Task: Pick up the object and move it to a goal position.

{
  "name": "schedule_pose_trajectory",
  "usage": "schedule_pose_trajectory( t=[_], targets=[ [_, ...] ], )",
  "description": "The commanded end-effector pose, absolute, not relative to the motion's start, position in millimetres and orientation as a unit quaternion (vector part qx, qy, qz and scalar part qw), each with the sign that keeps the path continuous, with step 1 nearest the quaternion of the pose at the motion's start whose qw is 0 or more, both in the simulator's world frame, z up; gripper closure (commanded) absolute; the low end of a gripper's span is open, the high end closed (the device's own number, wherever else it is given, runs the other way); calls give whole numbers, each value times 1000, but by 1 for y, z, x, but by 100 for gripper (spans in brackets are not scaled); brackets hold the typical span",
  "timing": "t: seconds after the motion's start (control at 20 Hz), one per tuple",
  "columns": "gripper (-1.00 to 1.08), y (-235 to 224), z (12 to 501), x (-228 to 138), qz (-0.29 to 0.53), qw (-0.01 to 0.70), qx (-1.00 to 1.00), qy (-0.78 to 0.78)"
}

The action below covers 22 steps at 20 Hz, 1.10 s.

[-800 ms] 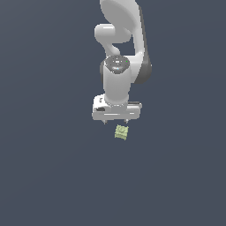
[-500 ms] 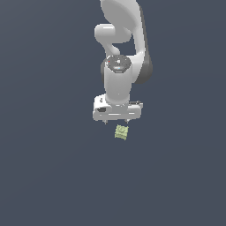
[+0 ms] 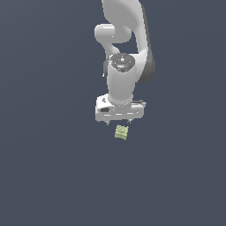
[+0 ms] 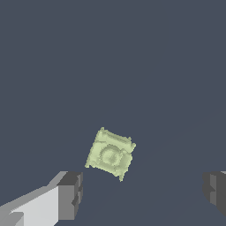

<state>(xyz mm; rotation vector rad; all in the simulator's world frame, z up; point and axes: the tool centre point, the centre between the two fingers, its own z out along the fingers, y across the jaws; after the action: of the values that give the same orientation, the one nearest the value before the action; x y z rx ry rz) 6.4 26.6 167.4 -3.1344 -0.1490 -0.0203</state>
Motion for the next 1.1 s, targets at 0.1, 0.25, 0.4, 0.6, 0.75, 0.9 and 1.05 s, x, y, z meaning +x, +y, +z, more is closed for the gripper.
schedule_pose_trajectory(
  t=[0.1,0.25,0.4,0.6,0.75,0.9,1.05],
  targets=[
    [-92,27,166,6,-6,1,-998,-56],
    [-92,27,165,6,-6,1,-998,-69],
    [-92,27,162,5,-6,0,-996,-88],
    [-92,28,157,4,-5,-1,-992,-123],
    [-92,29,153,3,-4,-2,-988,-157],
    [-92,30,147,2,-3,-3,-981,-196],
    [-92,32,142,1,-2,-3,-971,-238]
  ],
)
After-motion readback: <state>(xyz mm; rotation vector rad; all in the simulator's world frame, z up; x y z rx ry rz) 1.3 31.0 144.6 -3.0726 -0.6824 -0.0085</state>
